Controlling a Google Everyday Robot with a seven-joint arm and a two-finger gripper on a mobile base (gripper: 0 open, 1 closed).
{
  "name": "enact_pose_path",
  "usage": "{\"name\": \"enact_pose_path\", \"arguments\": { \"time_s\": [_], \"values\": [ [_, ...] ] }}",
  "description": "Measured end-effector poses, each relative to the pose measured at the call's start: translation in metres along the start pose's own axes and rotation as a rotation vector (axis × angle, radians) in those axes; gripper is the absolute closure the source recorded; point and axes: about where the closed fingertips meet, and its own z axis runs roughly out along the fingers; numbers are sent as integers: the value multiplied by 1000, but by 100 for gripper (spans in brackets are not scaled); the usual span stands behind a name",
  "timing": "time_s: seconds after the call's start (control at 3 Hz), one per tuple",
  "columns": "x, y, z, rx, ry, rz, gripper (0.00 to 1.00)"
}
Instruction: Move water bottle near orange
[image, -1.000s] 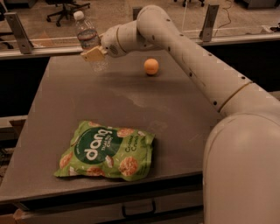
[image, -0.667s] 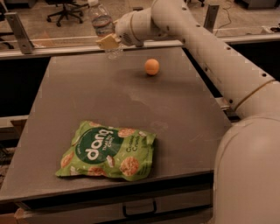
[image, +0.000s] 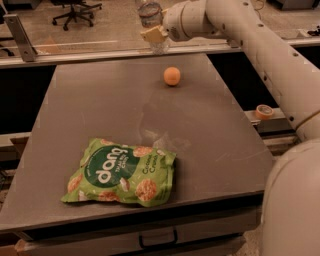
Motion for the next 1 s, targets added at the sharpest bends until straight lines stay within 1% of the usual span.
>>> {"name": "enact_pose_path", "arguments": {
  "time_s": [0.33,0.67,1.0],
  "values": [
    [20,-35,-40,106,-36,42,100],
    [45,-56,-77,190,-77,101,100],
    [79,-69,-116,278,-77,186,100]
  ]
}}
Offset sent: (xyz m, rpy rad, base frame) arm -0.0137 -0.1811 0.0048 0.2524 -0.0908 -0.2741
